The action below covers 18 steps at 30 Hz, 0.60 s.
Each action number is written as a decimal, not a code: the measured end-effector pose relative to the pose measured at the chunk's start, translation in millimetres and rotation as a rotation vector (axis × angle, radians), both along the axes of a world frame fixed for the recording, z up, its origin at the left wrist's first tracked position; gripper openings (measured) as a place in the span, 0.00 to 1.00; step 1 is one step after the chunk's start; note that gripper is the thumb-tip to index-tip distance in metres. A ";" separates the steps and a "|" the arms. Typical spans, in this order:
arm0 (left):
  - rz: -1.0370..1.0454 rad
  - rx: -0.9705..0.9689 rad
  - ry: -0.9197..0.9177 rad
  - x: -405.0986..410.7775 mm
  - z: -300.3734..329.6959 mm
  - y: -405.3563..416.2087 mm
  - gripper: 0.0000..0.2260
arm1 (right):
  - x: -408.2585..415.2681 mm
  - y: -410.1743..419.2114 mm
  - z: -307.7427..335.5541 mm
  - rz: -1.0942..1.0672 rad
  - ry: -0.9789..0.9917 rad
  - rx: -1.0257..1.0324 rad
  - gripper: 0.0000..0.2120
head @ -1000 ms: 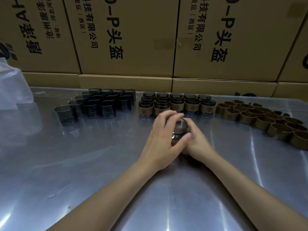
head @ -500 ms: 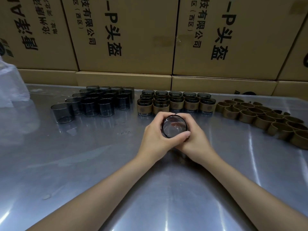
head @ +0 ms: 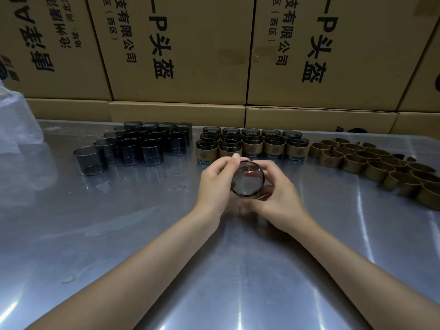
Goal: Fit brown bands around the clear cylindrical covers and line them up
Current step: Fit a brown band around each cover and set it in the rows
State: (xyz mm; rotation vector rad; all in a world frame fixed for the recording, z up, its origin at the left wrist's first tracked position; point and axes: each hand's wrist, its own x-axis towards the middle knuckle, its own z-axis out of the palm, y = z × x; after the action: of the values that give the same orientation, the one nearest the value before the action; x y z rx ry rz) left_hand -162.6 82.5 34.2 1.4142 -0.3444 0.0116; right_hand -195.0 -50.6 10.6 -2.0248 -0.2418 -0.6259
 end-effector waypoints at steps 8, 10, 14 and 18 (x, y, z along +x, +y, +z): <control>-0.540 -0.128 0.130 22.9 -6.2 17.8 0.19 | 4.6 -8.9 0.3 0.093 0.139 0.259 0.30; -0.559 -0.106 0.090 23.8 -8.1 18.7 0.24 | 4.5 -9.3 0.1 0.091 0.141 0.262 0.30; -0.412 0.040 -0.020 21.1 -10.4 13.8 0.26 | 6.6 -9.8 -2.2 0.075 0.117 0.218 0.30; -0.208 0.133 -0.166 13.8 -15.0 2.4 0.27 | 6.7 -7.7 -5.2 0.019 0.077 0.103 0.29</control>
State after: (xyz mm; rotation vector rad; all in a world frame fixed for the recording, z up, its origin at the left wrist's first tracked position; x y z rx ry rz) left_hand -148.8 84.9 19.2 1.5066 -0.6381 -0.0650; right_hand -188.2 -58.3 5.4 -1.9412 -0.1793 -0.5364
